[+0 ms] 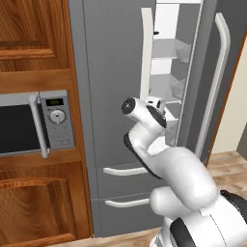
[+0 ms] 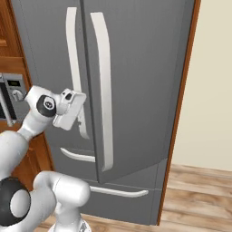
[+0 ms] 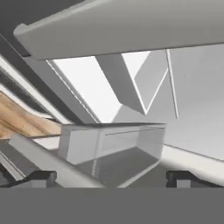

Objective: Retrieve the butter from the fridge and place it on a plate on the dining table. Then retrieve the butter knife by the fridge and place it near the plate.

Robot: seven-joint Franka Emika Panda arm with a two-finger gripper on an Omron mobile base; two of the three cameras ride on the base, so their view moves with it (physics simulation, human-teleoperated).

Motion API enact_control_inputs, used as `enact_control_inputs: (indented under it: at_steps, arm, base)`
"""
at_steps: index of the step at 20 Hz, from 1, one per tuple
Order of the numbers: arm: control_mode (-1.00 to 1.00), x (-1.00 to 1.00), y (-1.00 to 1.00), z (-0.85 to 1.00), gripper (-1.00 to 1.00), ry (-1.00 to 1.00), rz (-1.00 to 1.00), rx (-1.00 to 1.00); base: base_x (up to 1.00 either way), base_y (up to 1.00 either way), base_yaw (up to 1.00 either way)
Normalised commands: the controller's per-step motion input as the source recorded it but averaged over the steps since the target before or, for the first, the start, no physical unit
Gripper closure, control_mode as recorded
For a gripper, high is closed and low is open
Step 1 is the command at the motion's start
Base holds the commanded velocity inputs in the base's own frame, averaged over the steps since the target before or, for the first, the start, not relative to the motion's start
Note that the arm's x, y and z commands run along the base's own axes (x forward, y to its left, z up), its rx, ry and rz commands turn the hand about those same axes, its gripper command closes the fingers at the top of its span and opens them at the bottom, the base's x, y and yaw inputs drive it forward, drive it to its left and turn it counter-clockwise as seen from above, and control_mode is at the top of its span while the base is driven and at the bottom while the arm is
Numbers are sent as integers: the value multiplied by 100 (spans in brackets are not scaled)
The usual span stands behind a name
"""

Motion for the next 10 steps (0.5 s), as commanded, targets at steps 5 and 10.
enact_control_inputs:
  at_steps: [5, 10]
  arm:
    - [-100, 57, -92, -7, -100, 27, 0, -1]
    - [-100, -32, -100, 0, -100, 5, -1, 0]
  base:
    - [0, 0, 0]
    - [0, 0, 0]
